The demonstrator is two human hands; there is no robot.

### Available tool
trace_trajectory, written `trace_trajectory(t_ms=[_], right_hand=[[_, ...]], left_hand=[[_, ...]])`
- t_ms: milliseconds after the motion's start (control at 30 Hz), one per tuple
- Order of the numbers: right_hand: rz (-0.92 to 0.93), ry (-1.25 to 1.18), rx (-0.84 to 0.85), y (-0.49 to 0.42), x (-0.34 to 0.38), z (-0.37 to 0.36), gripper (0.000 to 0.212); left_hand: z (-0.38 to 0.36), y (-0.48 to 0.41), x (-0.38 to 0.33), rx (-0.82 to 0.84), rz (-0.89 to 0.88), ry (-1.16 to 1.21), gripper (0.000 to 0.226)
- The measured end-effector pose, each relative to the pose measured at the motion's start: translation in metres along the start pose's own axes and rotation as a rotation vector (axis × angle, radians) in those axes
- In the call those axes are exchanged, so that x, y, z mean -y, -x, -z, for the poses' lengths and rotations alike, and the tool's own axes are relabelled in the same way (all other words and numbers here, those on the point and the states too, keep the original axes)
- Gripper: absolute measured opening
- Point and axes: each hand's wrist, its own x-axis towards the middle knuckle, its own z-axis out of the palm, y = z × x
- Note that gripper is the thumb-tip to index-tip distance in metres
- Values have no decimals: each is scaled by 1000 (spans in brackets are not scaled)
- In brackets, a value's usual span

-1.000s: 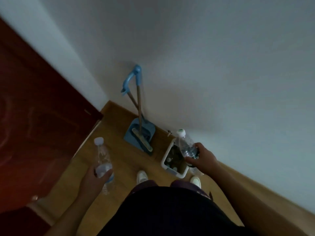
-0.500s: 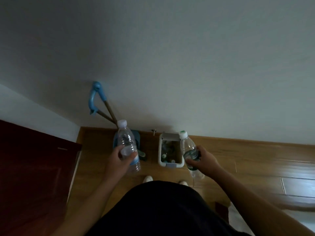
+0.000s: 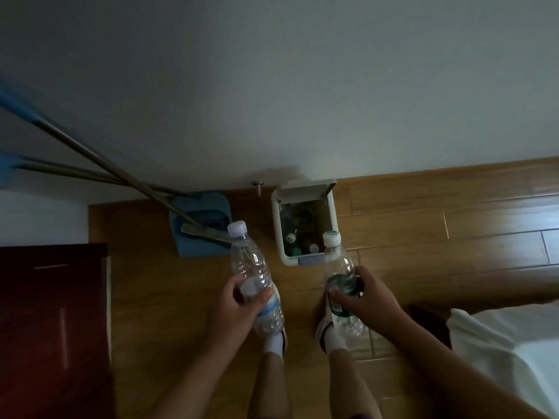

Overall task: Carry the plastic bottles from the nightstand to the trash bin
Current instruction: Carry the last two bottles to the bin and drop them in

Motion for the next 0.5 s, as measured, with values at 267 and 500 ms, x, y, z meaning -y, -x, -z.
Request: trace_trajectory(t_ms=[267, 500], right_hand=[[-5, -141, -33, -98, -50, -35, 40], [7, -86, -42, -123, -65, -22, 39]], left_hand=[[-71, -111, 48, 55, -36, -70, 52], [-99, -140, 51, 39, -45, -84, 63]])
